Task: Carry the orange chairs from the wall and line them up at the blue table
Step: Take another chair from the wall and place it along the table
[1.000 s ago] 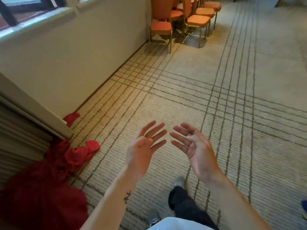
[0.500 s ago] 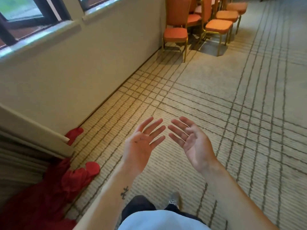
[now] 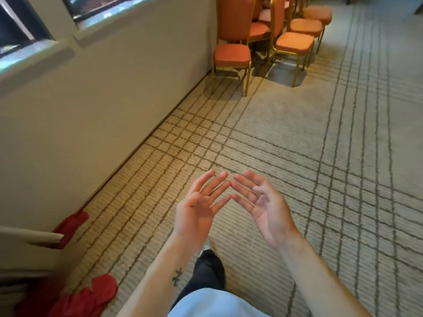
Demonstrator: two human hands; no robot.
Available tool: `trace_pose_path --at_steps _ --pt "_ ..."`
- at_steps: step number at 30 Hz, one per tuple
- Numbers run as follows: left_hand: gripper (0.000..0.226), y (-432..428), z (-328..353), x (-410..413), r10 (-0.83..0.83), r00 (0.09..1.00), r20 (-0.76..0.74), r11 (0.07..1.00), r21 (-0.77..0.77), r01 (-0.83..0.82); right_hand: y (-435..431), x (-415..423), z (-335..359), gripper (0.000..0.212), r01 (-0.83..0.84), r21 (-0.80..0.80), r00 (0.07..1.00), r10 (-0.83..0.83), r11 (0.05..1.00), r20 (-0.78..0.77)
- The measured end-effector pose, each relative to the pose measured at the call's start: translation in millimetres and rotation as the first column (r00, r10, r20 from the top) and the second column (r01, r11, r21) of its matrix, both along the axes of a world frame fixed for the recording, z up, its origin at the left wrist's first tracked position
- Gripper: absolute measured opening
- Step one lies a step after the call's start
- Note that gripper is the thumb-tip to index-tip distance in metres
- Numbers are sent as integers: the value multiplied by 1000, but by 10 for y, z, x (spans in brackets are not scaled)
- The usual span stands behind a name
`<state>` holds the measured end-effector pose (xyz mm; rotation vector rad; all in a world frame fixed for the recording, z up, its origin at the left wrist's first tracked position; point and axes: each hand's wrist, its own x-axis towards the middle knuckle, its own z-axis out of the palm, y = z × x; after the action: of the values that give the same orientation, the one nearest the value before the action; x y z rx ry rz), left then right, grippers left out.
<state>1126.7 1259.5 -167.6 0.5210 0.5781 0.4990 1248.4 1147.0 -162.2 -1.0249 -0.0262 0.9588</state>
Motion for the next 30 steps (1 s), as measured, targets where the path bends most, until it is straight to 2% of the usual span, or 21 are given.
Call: trace_pose_path --at_steps 8,14,22,30 --pt "63 1552 234 1053 -91 995 40 996 6 91 1392 960 266 37 52 46 998 -53 998 15" --pt "62 2284 267 1724 -118 993 17 993 18 117 2120 1624 246 37 65 48 998 -65 997 2" --pt "63 3146 60 2963 -89 996 -33 996 15 89 3069 2942 -25 38 59 68 998 -57 996 -33" --pt "63 4045 166 4169 -11 999 -50 999 37 12 4133 4280 15 38 -33 81 999 36 996 -32"
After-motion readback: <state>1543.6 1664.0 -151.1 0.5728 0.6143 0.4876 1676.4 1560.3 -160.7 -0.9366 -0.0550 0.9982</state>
